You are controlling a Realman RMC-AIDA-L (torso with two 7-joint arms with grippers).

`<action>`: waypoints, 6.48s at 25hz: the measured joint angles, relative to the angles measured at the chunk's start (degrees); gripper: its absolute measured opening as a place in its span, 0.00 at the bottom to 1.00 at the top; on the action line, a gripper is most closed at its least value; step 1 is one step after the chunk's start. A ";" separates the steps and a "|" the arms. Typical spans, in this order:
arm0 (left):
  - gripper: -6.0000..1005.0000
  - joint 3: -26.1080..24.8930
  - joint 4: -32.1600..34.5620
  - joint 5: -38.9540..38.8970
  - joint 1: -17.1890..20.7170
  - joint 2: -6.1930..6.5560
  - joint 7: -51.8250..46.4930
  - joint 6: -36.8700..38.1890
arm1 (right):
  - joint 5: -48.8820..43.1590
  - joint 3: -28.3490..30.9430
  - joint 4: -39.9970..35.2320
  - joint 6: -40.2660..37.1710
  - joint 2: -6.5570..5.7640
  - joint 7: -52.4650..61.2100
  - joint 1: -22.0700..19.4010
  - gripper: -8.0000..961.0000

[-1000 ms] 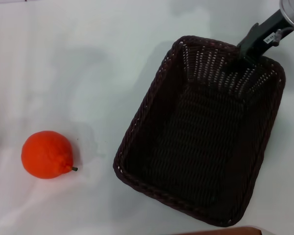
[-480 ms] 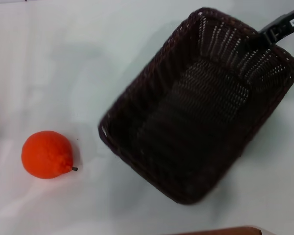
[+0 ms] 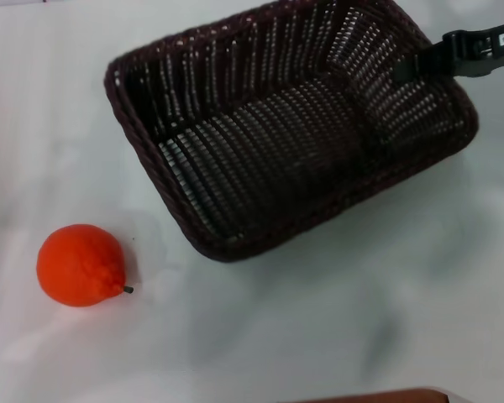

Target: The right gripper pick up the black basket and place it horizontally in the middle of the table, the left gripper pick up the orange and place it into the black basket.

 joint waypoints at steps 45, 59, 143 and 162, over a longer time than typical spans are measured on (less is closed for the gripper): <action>0.86 1.19 -0.72 0.09 1.56 0.18 -1.10 1.70 | 9.05 1.56 5.70 -14.90 5.15 3.48 -5.58 0.80; 0.84 20.04 -3.64 10.32 10.41 3.70 -1.11 5.57 | 53.17 3.08 5.24 -23.93 9.46 -30.53 -8.69 0.80; 0.90 -11.32 -3.04 12.90 2.57 -0.35 -8.04 -4.00 | 76.66 6.12 23.06 -26.31 11.79 -64.32 -0.21 0.80; 0.90 -11.51 -2.08 -0.50 9.80 -0.34 -3.22 -5.29 | 83.72 6.07 26.09 -18.42 11.95 -113.42 -0.86 0.79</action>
